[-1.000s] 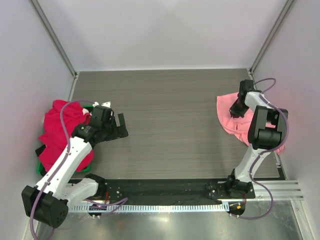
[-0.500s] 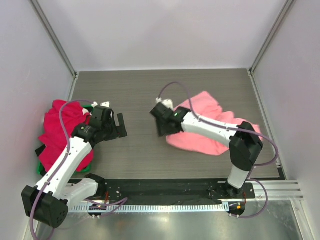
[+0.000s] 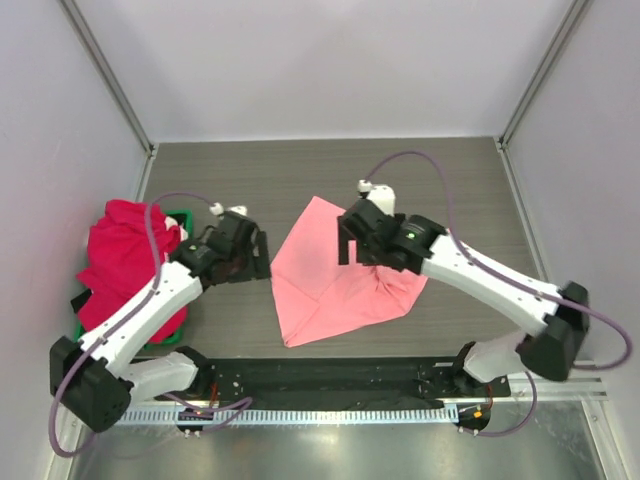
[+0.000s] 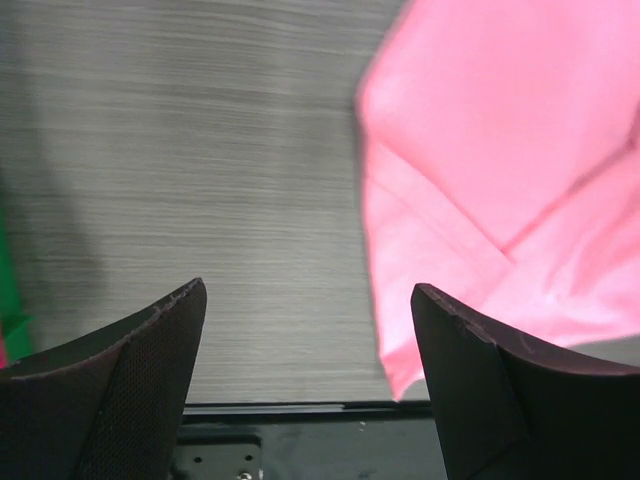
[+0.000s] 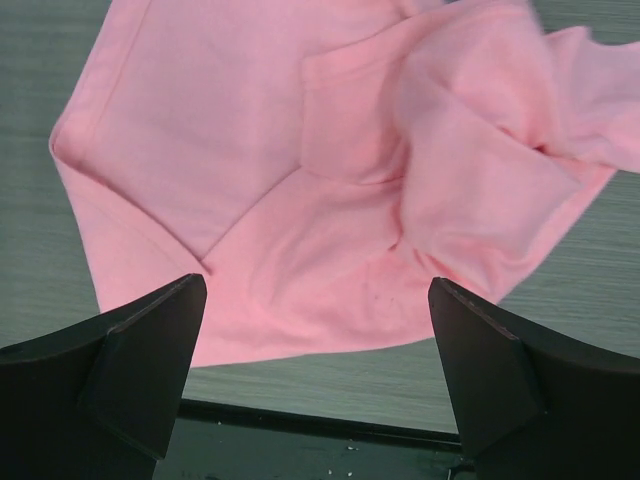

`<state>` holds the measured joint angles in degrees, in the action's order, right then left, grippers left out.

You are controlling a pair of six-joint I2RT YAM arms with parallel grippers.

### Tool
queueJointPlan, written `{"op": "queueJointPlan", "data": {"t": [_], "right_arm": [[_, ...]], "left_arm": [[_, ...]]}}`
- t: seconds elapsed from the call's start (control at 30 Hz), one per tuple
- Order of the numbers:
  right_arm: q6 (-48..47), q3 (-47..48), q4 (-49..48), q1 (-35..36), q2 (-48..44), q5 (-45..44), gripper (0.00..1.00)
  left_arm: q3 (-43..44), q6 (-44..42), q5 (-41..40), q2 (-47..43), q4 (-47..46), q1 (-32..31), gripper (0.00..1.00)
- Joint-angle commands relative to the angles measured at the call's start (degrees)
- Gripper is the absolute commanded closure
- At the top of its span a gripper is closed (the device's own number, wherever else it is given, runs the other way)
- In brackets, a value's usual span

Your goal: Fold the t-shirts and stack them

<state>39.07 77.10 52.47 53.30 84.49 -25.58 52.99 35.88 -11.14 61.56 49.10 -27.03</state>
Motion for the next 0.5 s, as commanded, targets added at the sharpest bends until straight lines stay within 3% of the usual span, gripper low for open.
{"op": "queueJointPlan", "data": {"t": [0.0,0.07,0.2,0.47], "right_arm": [[2.5,-6.4,0.8,-4.9,-8.4,-2.5,0.00],[3.4,-12.4,-1.2,-8.1,-14.0,0.8,0.00],[3.6,-19.8,-2.6,-14.6,-23.6,4.0,0.00],[2.4,-24.9,-0.4,-16.8,-31.0,6.1,0.00]], "left_arm": [[5.3,4.4,-5.4,6.1,-1.1,-11.8,0.17],[8.2,7.4,-7.6,12.9,-0.9,-18.5,0.20],[11.3,11.2,-10.1,24.2,-1.5,-25.9,0.24],[16.7,13.0,-11.6,37.7,-2.9,-30.7,0.32]]}}
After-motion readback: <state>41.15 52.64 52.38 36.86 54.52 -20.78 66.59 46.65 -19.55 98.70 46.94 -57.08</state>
